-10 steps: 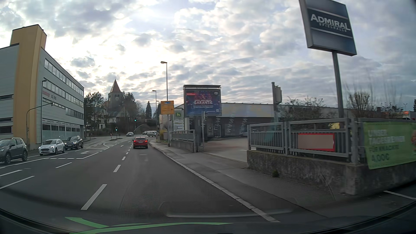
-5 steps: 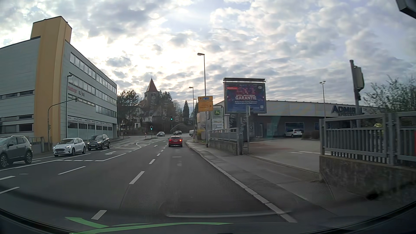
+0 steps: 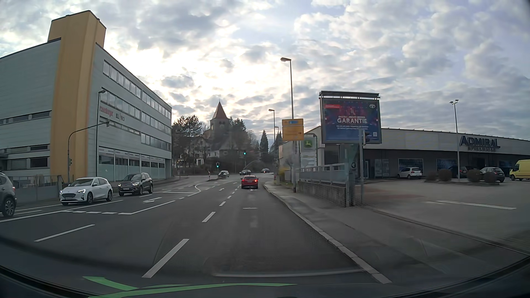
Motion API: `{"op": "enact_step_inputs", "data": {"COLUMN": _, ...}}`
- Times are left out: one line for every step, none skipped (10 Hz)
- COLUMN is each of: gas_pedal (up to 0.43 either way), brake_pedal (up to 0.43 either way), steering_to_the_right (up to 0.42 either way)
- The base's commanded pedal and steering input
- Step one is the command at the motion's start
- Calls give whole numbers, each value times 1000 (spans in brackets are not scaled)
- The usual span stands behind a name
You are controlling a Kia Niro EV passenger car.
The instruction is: Follow the waypoints while adhering to traffic rules and regulations
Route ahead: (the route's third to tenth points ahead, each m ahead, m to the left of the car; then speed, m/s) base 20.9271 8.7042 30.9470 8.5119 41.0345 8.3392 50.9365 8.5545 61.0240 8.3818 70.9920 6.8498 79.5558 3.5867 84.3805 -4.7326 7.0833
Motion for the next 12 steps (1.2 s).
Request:
{"op": "enact_step_inputs", "data": {"gas_pedal": 138, "brake_pedal": 0, "steering_to_the_right": -39}}
{"op": "enact_step_inputs", "data": {"gas_pedal": 138, "brake_pedal": 0, "steering_to_the_right": -36}}
{"op": "enact_step_inputs", "data": {"gas_pedal": 138, "brake_pedal": 0, "steering_to_the_right": -31}}
{"op": "enact_step_inputs", "data": {"gas_pedal": 138, "brake_pedal": 0, "steering_to_the_right": -24}}
{"op": "enact_step_inputs", "data": {"gas_pedal": 138, "brake_pedal": 0, "steering_to_the_right": -17}}
{"op": "enact_step_inputs", "data": {"gas_pedal": 138, "brake_pedal": 0, "steering_to_the_right": -10}}
{"op": "enact_step_inputs", "data": {"gas_pedal": 138, "brake_pedal": 0, "steering_to_the_right": -7}}
{"op": "enact_step_inputs", "data": {"gas_pedal": 138, "brake_pedal": 0, "steering_to_the_right": -7}}
{"op": "enact_step_inputs", "data": {"gas_pedal": 138, "brake_pedal": 0, "steering_to_the_right": -7}}
{"op": "enact_step_inputs", "data": {"gas_pedal": 150, "brake_pedal": 0, "steering_to_the_right": -6}}
{"op": "enact_step_inputs", "data": {"gas_pedal": 150, "brake_pedal": 0, "steering_to_the_right": -5}}
{"op": "enact_step_inputs", "data": {"gas_pedal": 150, "brake_pedal": 0, "steering_to_the_right": -6}}
